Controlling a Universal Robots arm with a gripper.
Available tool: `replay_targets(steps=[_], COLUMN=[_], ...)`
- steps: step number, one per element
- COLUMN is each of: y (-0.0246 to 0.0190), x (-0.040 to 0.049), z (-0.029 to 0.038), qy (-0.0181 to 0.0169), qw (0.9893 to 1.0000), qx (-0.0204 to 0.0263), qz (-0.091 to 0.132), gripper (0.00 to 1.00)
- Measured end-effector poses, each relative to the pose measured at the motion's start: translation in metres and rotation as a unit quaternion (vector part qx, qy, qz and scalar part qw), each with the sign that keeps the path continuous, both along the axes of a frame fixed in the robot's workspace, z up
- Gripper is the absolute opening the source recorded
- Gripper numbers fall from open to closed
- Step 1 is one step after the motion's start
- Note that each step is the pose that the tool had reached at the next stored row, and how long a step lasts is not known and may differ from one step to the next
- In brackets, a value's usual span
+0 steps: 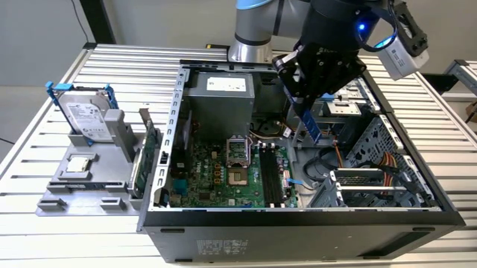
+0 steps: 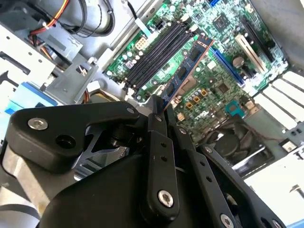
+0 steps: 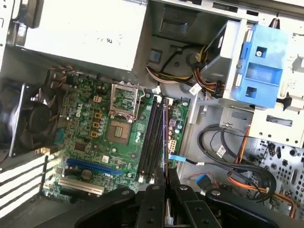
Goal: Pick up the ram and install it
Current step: 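Insert the ram into the slot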
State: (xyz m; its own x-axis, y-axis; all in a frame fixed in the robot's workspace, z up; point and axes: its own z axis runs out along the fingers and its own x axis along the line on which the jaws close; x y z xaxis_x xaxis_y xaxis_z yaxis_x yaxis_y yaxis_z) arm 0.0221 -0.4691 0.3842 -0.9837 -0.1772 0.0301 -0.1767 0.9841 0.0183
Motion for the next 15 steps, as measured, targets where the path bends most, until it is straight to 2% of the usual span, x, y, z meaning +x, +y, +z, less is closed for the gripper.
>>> replay_targets(steps=[6,10,12,15], y=[0.0000,0.0000,0.0000,0.0000], x=[0.0000,0.0000,0.0000,0.0000], z=[-0.0001,-0.0001,-0.0001,-0.0001], qy=[0.0000,0.0000,0.0000,0.0000], qw=[0.9989,0.9982,0.9975,0.9957], qx=[0.0000,0.0000,0.0000,0.0000], qz=[-0.046,-0.061,-0.071,-0.093], gripper=[0.00,0.00,0.00,0.00])
